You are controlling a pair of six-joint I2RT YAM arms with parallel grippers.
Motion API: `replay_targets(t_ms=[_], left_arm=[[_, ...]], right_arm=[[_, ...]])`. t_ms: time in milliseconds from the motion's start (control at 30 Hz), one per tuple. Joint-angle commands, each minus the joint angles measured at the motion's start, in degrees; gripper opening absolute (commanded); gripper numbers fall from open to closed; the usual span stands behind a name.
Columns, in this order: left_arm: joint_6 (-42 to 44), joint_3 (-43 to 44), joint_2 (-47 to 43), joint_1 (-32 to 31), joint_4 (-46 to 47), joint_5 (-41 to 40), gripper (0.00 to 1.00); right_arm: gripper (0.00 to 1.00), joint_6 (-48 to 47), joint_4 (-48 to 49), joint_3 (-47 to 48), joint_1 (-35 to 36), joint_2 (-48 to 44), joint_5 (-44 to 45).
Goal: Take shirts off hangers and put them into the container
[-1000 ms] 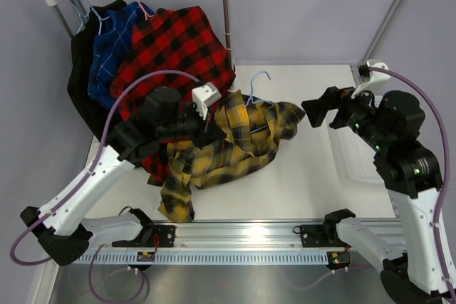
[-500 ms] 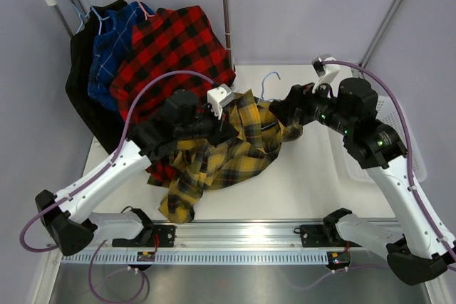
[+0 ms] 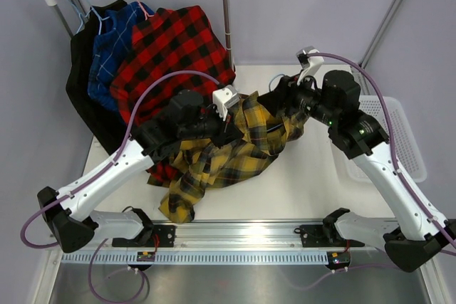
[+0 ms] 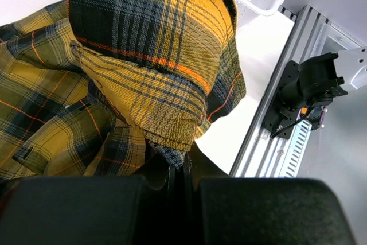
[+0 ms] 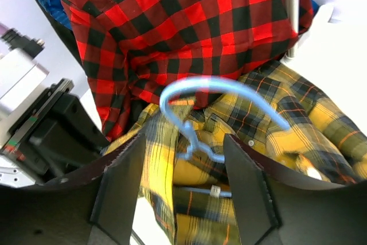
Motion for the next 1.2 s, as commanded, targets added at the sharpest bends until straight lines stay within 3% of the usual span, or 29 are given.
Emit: replay_targets(t_ms=[0,67,100,233,300,333,400,433,533,800,1167], left_arm=[[-0.12,2.86,-0.06,-0.63,5.5,0.87,0.0],[-0.3,2.68,-0.41,-0.72,5.5,0.08,0.0],[-0.38,2.77,-0.58,-0.72,5.5,-0.27,0.0],[-1.0,2.33,-1.81,-0.72,6.11,-3.17,0.02],[-1.44,2.41,-2.25,-0.72,6.29,-3.7,0.17],[-2.31,2.5,-2.51,-0.72,6.38,-4.05,0.36],[-3.11,2.85,-2.78,-0.72,6.47,-4.85,0.53],[-3.72,3.38,-2.87,-0.72,6.55,-5.02,0.68],[-4.69,4.52,-2.52,-0.72,6.56,-5.72,0.84],[-5.65,10.76,3.01,-0.72,6.56,-7.66,0.88],[-6.27,16.22,10.66,-1.07,6.29,-6.43,0.77]], right_arm=[[0.57,0.68,5.3,0.56,1.18,0.72,1.6],[0.47,0.51,5.48,0.03,1.36,1.16,2.39],[0.34,0.5,5.83,-0.23,1.27,1.16,3.09],[0.0,-0.11,5.83,-2.77,1.36,0.02,5.29],[0.0,-1.07,5.74,-3.57,1.36,-0.77,7.48],[0.0,-1.51,5.74,-4.09,1.36,-1.12,8.36],[0.0,-2.83,4.6,-4.1,1.44,-1.83,11.0],[0.0,-3.18,4.51,-4.36,1.45,-2.26,11.7],[0.0,-4.33,4.51,-4.97,1.45,-3.14,13.82],[0.0,-5.56,4.78,-5.94,2.06,-4.11,16.11],[0.0,-5.73,5.3,-7.35,2.59,-4.11,17.86]])
